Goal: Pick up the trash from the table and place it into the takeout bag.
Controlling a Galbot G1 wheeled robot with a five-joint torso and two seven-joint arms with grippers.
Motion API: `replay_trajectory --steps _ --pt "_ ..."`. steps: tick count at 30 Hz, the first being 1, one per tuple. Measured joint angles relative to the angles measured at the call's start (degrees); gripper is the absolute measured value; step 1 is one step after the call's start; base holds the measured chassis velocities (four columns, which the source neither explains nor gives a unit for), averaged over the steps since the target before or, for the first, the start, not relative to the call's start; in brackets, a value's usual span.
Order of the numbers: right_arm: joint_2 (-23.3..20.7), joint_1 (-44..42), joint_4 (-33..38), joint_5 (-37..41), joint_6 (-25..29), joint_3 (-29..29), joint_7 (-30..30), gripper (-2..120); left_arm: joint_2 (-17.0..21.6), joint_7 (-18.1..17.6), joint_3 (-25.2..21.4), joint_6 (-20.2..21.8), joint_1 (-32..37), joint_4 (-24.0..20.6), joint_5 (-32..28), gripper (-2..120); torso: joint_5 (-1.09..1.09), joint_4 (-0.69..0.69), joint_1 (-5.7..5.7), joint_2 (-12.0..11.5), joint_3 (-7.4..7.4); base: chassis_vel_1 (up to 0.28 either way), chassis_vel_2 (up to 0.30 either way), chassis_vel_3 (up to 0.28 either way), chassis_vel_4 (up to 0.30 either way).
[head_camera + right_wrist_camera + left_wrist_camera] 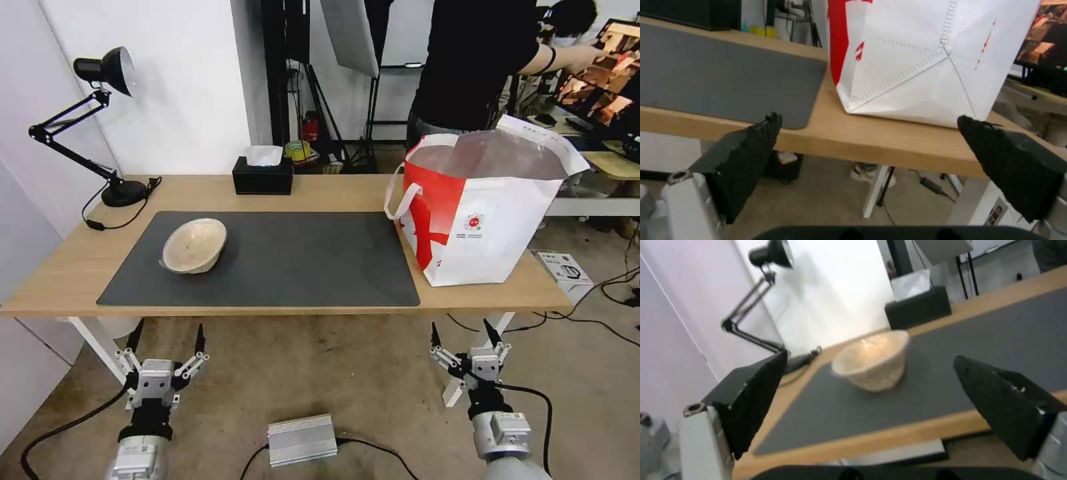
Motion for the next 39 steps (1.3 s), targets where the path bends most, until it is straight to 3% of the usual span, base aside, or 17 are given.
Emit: replay_trajectory --steps 9,24,33,39 --pt "-0.06 0.56 -0.11 0.02 0.00 -0.31 -0.05 100 1.96 1.04 -2.40 -0.25 -0.44 -2.25 1.12 100 0.00 0.00 0.00 0.00 0.00 0.000 0.000 0.000 0.000" --pt "-0.57 2.52 -0.32 0.01 -0.34 -2.10 -0.12 100 9.32 2.74 -5.72 -0.27 -2.23 -2.00 0.15 100 0.00 0.01 0.00 0.00 0.00 0.000 0.000 0.000 0.000" --pt "-0.86 2.96 -0.16 -0.27 -0.53 -2.78 -0.13 100 18.96 2.87 -3.97 -0.38 -4.37 1.78 -0.57 100 -0.01 0.00 0.00 0.00 0.00 0.000 0.000 0.000 0.000" --pt "-0.83 2.85 -0.04 -0.45 -0.58 -2.85 -0.13 100 23.19 3.39 -3.21 -1.11 -7.42 5.00 -1.88 100 -0.01 0.00 0.00 0.00 0.00 0.000 0.000 0.000 0.000"
